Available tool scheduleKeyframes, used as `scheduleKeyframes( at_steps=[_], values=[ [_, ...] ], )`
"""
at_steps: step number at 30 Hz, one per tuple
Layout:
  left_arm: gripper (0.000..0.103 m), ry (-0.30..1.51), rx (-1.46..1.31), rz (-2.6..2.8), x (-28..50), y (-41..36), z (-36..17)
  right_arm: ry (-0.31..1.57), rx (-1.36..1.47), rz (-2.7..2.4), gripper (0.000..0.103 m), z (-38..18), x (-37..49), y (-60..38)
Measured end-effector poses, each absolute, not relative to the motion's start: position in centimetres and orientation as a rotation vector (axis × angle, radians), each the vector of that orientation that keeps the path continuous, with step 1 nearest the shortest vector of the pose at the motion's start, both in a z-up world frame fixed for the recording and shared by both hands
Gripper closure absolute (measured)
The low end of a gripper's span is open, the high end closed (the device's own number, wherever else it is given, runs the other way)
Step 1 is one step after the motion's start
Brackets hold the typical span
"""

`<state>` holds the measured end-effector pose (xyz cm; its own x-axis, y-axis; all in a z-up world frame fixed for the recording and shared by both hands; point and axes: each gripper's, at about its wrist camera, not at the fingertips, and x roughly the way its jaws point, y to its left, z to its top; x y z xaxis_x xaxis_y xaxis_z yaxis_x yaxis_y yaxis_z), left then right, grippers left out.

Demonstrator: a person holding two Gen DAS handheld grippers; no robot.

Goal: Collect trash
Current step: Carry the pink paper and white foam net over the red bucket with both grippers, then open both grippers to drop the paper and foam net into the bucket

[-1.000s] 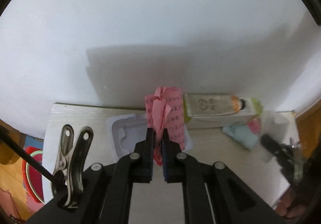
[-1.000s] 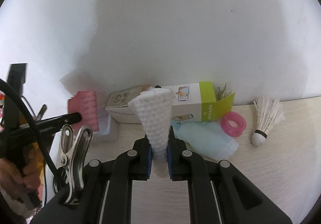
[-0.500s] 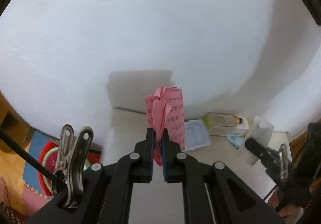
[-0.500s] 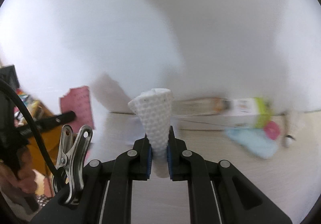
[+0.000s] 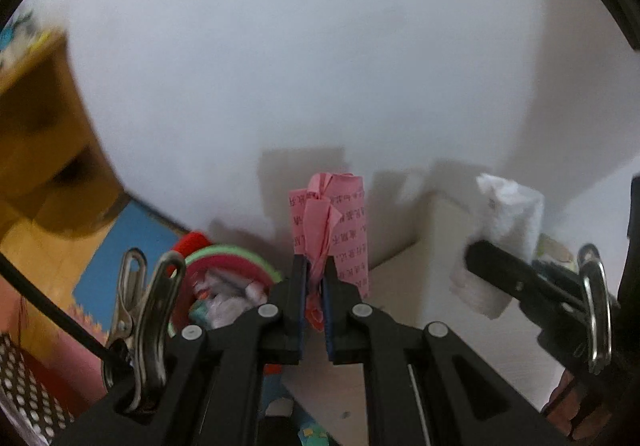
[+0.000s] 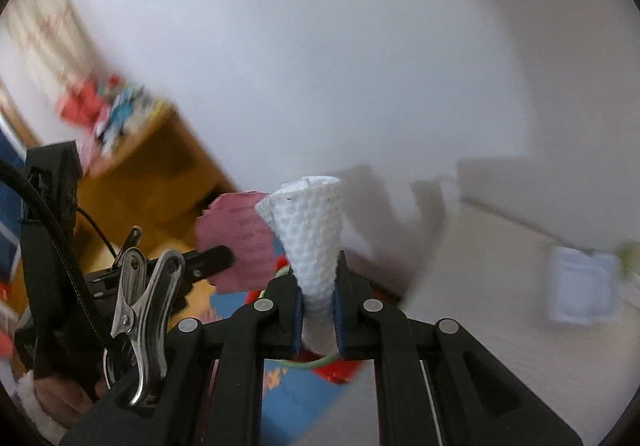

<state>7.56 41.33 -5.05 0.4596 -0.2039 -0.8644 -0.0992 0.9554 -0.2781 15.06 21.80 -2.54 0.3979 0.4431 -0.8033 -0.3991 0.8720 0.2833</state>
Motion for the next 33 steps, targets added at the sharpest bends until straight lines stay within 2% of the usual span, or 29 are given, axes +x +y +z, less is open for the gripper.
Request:
scheduleKeyframes(
  at_steps=[6,12,17,24,28,33],
  values=[
    [0.096,1.184,-0.366,0.011,8.0,46.3,-10.8,1.181,0.013,0.602,0.090,-7.7,18.3,32.1],
    [0.096,1.282,-0.364,0.042,9.3,46.6,-17.7,1.357,0.039,0.574,0.090,-16.5,20.1,36.7],
    [0.096,1.362,-0.374,0.075,9.7,47.0,-24.7,1.542,0.063,0.491,0.090,-24.8,21.6,36.1],
    [0.096,1.444,-0.393,0.121,9.5,45.9,-32.4,1.692,-0.008,0.395,0.090,-33.0,21.9,35.4],
    [0.096,1.506,-0.435,0.176,9.1,46.4,-37.2,1.861,-0.023,0.297,0.090,-38.4,22.1,35.0],
    [0.094,1.520,-0.465,0.196,9.2,47.2,-40.4,1.901,-0.026,0.247,0.088,-41.3,22.0,35.3]
  ],
)
